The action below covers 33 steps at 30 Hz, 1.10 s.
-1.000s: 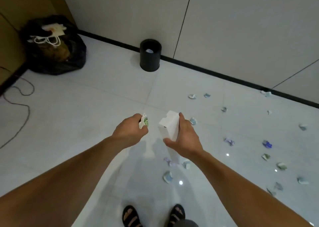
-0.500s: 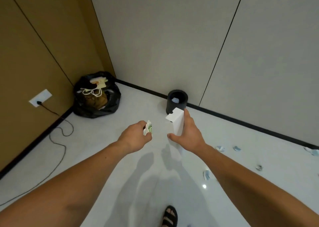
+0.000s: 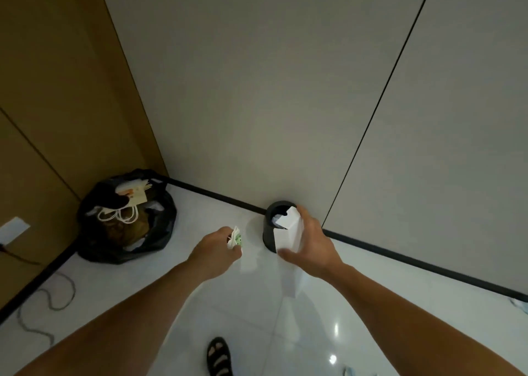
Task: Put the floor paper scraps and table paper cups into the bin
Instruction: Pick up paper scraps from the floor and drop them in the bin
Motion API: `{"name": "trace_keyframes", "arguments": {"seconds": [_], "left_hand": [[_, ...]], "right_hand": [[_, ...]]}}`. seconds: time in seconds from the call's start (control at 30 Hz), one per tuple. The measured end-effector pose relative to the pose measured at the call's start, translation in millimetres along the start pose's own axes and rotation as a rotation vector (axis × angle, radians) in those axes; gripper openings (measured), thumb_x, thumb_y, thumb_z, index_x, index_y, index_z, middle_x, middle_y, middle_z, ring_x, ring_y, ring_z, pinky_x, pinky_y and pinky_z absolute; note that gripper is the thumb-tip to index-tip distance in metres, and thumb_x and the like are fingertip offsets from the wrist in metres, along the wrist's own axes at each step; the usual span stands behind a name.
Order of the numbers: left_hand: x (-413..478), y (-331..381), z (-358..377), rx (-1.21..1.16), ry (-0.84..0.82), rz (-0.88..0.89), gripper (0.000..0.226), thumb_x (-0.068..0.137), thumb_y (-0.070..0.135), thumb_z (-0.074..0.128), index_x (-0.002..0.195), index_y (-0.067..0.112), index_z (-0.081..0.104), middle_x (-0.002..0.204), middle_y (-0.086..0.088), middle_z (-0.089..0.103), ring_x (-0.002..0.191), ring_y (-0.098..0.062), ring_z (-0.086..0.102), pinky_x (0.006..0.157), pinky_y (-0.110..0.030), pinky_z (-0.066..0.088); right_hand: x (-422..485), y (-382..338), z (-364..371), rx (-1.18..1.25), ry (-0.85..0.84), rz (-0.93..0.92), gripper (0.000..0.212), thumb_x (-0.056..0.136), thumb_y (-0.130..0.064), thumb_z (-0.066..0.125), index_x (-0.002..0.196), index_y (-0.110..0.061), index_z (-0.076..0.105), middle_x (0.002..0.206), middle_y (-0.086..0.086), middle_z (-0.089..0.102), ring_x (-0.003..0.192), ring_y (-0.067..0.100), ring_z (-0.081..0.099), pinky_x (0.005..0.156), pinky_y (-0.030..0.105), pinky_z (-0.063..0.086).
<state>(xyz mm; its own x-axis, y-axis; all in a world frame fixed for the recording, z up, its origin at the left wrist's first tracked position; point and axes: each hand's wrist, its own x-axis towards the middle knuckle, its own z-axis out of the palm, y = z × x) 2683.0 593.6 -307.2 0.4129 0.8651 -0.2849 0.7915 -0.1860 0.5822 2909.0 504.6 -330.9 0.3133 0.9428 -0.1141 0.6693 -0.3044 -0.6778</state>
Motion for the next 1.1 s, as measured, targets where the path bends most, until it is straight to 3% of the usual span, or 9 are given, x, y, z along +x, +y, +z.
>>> {"name": "trace_keyframes", "arguments": {"seconds": [0.13, 0.27, 0.37, 0.47, 0.57, 0.7, 0.83, 0.93, 1.1], "left_hand": [[91.5, 18.6, -21.0, 0.041, -0.063, 0.093, 0.017, 0.089, 0.033, 0.057, 0.09, 0.021, 0.045, 0.085, 0.002, 0.054, 0.076, -0.017, 0.054, 0.056, -0.024, 0.037], [170.8, 48.8, -34.1, 0.08, -0.149, 0.165, 0.019, 0.089, 0.034, 0.057, 0.099, 0.02, 0.05, 0.095, -0.002, 0.058, 0.085, -0.022, 0.057, 0.066, -0.028, 0.041], [225.5, 71.8, -32.2, 0.129, -0.212, 0.2, 0.025, 0.087, 0.032, 0.058, 0.106, 0.017, 0.053, 0.103, -0.004, 0.061, 0.091, -0.023, 0.057, 0.073, -0.029, 0.043], [283.4, 90.8, -20.2, 0.167, -0.261, 0.212, 0.02, 0.088, 0.031, 0.058, 0.099, 0.016, 0.051, 0.105, -0.007, 0.061, 0.094, -0.025, 0.057, 0.071, -0.028, 0.04], [340.3, 103.5, 1.3, 0.193, -0.297, 0.189, 0.025, 0.089, 0.032, 0.057, 0.107, 0.015, 0.052, 0.11, -0.007, 0.061, 0.099, -0.025, 0.057, 0.078, -0.03, 0.044], [421.4, 104.9, 48.3, 0.217, -0.353, 0.148, 0.021, 0.089, 0.031, 0.057, 0.104, 0.019, 0.049, 0.11, -0.005, 0.061, 0.094, -0.021, 0.057, 0.07, -0.026, 0.041], [512.6, 85.3, 116.4, 0.239, -0.418, 0.113, 0.033, 0.09, 0.036, 0.054, 0.118, 0.019, 0.051, 0.112, -0.002, 0.06, 0.099, -0.019, 0.057, 0.082, -0.031, 0.049], [580.0, 56.5, 178.2, 0.264, -0.469, 0.079, 0.029, 0.09, 0.035, 0.055, 0.112, 0.017, 0.053, 0.108, -0.003, 0.061, 0.095, -0.019, 0.058, 0.08, -0.031, 0.049], [675.3, 4.3, 296.8, 0.078, -0.556, 0.074, 0.031, 0.091, 0.028, 0.058, 0.12, 0.019, 0.054, 0.11, -0.003, 0.064, 0.098, -0.019, 0.06, 0.079, -0.027, 0.049]], "right_hand": [[72.5, -3.9, -15.1, 0.034, 0.095, 0.05, 0.11, 0.064, -0.054, 0.081, 0.142, -0.053, 0.003, 0.142, -0.005, 0.035, 0.116, 0.025, 0.053, 0.093, 0.041, 0.05], [125.7, 1.2, -30.3, 0.08, 0.19, 0.078, 0.112, 0.066, -0.057, 0.08, 0.144, -0.052, -0.001, 0.139, -0.007, 0.037, 0.11, 0.023, 0.054, 0.09, 0.039, 0.051], [159.3, 17.5, -36.3, 0.12, 0.225, 0.115, 0.11, 0.068, -0.056, 0.079, 0.145, -0.051, 0.0, 0.141, -0.006, 0.036, 0.114, 0.023, 0.053, 0.093, 0.039, 0.05], [201.8, 45.2, -41.1, 0.136, 0.235, 0.164, 0.111, 0.07, -0.055, 0.079, 0.147, -0.05, -0.001, 0.142, -0.005, 0.034, 0.117, 0.024, 0.051, 0.095, 0.039, 0.05], [254.3, 81.9, -41.7, 0.182, 0.225, 0.211, 0.113, 0.07, -0.054, 0.08, 0.148, -0.049, -0.001, 0.145, -0.006, 0.032, 0.122, 0.021, 0.048, 0.095, 0.033, 0.048], [333.5, 139.8, -26.6, 0.24, 0.201, 0.229, 0.113, 0.07, -0.055, 0.079, 0.149, -0.049, -0.002, 0.148, -0.01, 0.028, 0.121, 0.009, 0.041, 0.094, 0.024, 0.042], [409.8, 206.7, 12.6, 0.263, 0.169, 0.305, 0.103, 0.076, -0.041, 0.08, 0.149, -0.045, 0.008, 0.138, -0.007, 0.04, 0.113, 0.009, 0.048, 0.093, 0.029, 0.051], [456.6, 265.7, 59.1, 0.243, 0.138, 0.375, 0.083, 0.081, -0.028, 0.075, 0.148, -0.033, 0.026, 0.123, -0.005, 0.053, 0.104, 0.01, 0.057, 0.082, 0.013, 0.046], [513.1, 345.9, 158.1, 0.293, 0.127, 0.42, 0.074, 0.083, -0.028, 0.071, 0.146, -0.037, 0.031, 0.126, -0.012, 0.048, 0.109, 0.0, 0.049, 0.086, 0.01, 0.043]]}}
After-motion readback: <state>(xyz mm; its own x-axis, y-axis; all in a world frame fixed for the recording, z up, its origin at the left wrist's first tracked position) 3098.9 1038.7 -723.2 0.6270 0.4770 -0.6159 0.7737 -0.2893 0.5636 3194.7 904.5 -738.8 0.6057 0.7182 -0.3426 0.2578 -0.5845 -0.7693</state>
